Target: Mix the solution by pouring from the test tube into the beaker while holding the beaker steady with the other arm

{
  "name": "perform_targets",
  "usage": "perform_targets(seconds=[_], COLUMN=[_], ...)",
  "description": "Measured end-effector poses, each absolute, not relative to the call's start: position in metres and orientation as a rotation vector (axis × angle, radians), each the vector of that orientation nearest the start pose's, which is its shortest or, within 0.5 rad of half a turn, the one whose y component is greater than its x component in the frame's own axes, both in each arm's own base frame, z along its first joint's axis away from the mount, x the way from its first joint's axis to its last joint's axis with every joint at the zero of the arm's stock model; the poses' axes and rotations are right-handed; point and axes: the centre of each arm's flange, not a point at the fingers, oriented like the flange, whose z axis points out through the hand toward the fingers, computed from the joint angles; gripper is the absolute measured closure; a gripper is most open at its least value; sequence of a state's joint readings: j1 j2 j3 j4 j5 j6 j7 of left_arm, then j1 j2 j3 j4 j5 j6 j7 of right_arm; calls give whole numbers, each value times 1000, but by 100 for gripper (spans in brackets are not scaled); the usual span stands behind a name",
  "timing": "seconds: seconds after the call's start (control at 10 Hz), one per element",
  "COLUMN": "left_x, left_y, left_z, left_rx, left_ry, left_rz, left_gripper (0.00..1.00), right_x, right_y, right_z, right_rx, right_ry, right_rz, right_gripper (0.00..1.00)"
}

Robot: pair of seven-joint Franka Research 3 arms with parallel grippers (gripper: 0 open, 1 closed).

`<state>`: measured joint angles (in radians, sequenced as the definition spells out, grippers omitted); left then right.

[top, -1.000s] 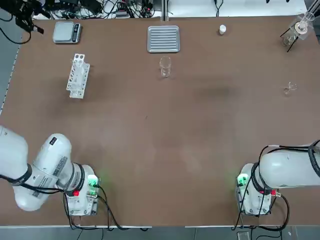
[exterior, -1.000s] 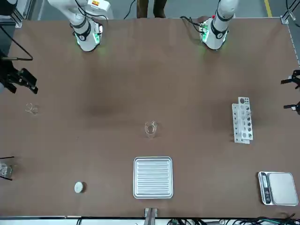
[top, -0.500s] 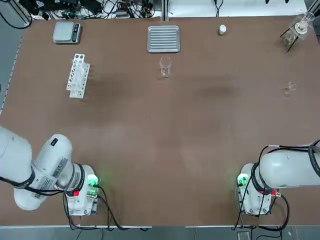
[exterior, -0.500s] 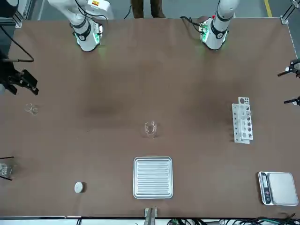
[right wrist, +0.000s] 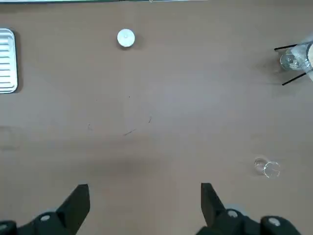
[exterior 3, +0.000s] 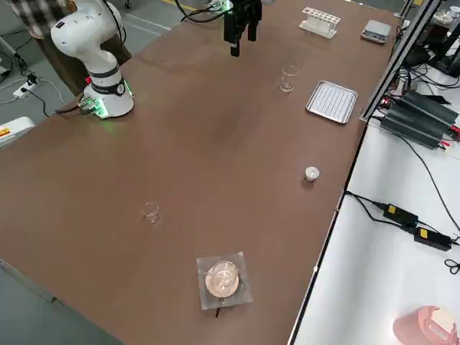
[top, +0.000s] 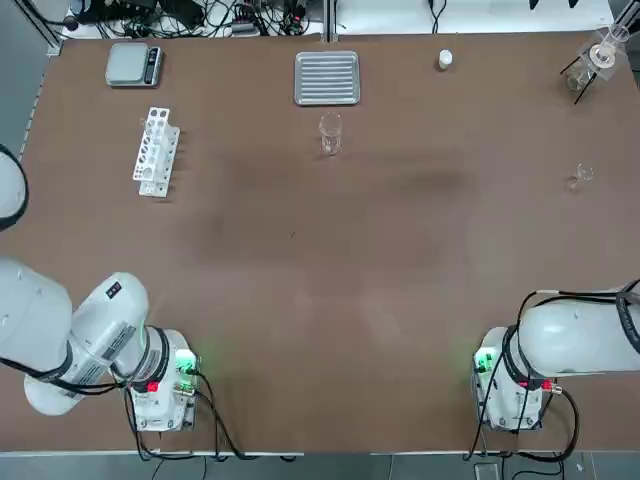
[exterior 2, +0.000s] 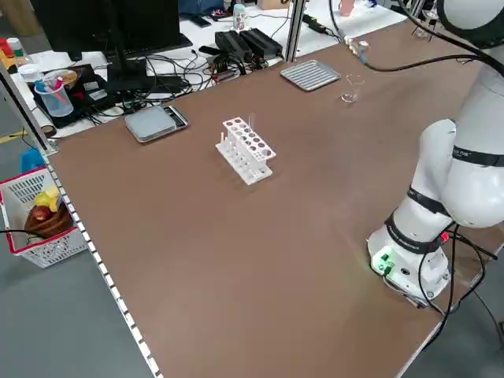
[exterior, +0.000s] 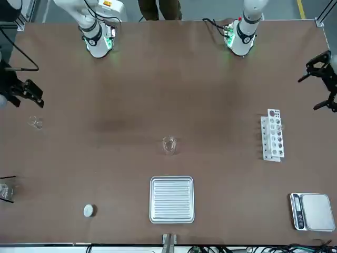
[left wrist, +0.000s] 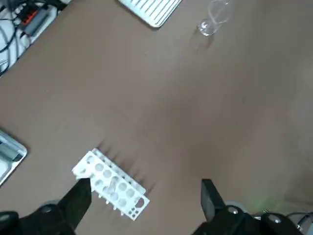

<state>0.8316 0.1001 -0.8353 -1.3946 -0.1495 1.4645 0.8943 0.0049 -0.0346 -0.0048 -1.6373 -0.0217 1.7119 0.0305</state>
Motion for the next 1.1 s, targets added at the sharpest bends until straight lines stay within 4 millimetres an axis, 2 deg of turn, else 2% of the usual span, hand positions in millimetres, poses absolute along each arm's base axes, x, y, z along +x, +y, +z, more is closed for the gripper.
perform_targets(seconds=[0.1,0.4,0.5,0.8,0.9,1.1], left_x=[562,562,562,563,563,563], left_y=[-3,6,6,6,4,-14], left_z=[667,667,667,667,667,667], left_rx=[-2978,-3005,-3054,-3219,-3216,-3171], left_ry=[1414,1242,1121,531,425,321], left_rz=[-142,-100,-94,-60,-51,-40], left_gripper=[1,1,1,1,1,1], right_x=[557,557,557,557,557,557], right_y=[-2,-2,-2,-2,-2,-2], right_z=[625,625,625,624,624,624], right_rx=[-3156,-3156,-3156,-3156,-3157,-3156], right_ry=[45,45,45,45,45,46], right_rz=[-173,-173,-173,-170,-169,-169], right_gripper=[0,0,0,0,0,0])
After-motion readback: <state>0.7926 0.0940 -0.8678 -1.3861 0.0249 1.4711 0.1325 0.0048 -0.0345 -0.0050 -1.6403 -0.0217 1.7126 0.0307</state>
